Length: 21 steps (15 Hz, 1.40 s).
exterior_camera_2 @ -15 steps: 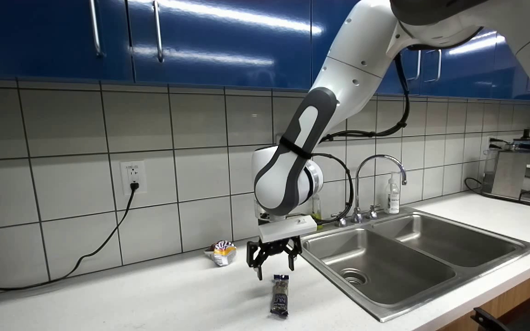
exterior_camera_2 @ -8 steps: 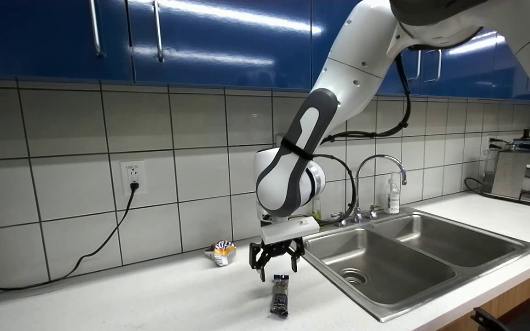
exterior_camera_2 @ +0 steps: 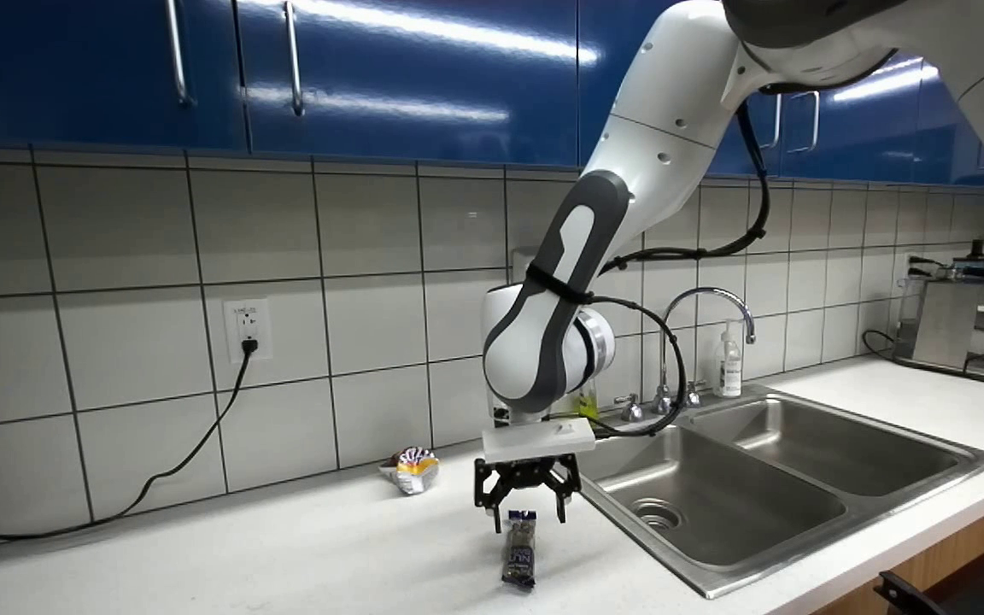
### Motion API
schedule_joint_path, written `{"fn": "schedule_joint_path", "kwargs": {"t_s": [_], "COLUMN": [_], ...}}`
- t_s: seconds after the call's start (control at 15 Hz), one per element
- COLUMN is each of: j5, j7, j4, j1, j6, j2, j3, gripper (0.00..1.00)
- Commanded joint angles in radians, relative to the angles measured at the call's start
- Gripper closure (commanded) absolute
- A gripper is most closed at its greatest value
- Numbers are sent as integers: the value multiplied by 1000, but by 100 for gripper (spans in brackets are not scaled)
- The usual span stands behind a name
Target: Pick up the pack of snacks and put it in the sink
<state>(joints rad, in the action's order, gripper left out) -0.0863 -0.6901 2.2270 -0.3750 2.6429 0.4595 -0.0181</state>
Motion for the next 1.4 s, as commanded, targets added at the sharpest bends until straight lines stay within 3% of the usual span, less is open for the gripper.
{"fn": "schedule_joint_path", "kwargs": {"t_s": [0.0,0.53,1.33], "j5": [43,20,-9], "j7": [-105,-221,-227], "j4": [42,45,-6], "j1": [-28,-68,-89], "j6": [49,106,93], "j2": [-34,-19,62], "j3": [6,34,73], "gripper": [0,0,0]}}
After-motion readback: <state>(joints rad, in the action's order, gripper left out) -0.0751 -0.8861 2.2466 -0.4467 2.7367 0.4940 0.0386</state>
